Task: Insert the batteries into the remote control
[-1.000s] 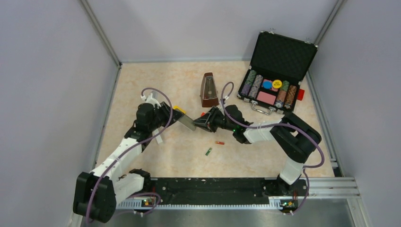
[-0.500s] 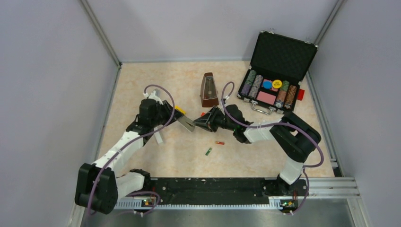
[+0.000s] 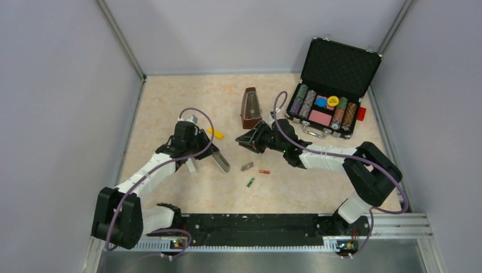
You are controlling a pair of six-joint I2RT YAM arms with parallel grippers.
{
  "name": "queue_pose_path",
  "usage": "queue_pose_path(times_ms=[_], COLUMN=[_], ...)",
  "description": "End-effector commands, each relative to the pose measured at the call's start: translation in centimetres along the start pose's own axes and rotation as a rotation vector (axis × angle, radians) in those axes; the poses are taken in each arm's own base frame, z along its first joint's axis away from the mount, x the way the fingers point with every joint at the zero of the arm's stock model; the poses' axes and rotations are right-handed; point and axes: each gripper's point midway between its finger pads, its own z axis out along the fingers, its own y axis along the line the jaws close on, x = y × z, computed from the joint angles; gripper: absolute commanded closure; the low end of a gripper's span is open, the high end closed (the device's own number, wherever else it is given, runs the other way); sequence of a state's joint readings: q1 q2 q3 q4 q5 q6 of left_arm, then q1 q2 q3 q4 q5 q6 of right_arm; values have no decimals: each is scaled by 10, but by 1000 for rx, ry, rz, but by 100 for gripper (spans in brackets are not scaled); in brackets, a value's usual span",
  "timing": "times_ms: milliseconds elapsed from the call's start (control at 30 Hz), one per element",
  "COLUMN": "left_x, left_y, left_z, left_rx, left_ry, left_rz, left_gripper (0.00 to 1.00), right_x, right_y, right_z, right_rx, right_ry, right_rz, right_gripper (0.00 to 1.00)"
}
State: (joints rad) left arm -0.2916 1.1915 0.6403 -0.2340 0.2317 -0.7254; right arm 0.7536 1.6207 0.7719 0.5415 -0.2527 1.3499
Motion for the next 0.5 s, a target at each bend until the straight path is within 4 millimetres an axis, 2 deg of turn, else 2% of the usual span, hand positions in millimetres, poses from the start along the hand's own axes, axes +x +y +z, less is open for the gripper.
queue_pose_path(times_ms=[0,100,233,367,467], left_x=[-25,-31,-34,-30,-29], left_y=[-4,-1,-15,-37,-48], left_z=[-10,-15,-25,-36,-44], left_rx=[-38,-72,0,138,210], left_ry=[-86,-105,-113,-126,-161], left_rz=[63,101,169,238,273], left_gripper=[100,100,100,100,100], right_x=[-22,-24,-20,-20,-14], right_y=[-4,-2,-6,-37,-53], right_z=[-12,-17,-29,-55,-70], right_rx=[119,146,215,381,430], right_ry=[-86,-78,-1,68,131], right_rz=[-79,-170,-374,-555,-632], right_gripper=[67,64,62,62,62])
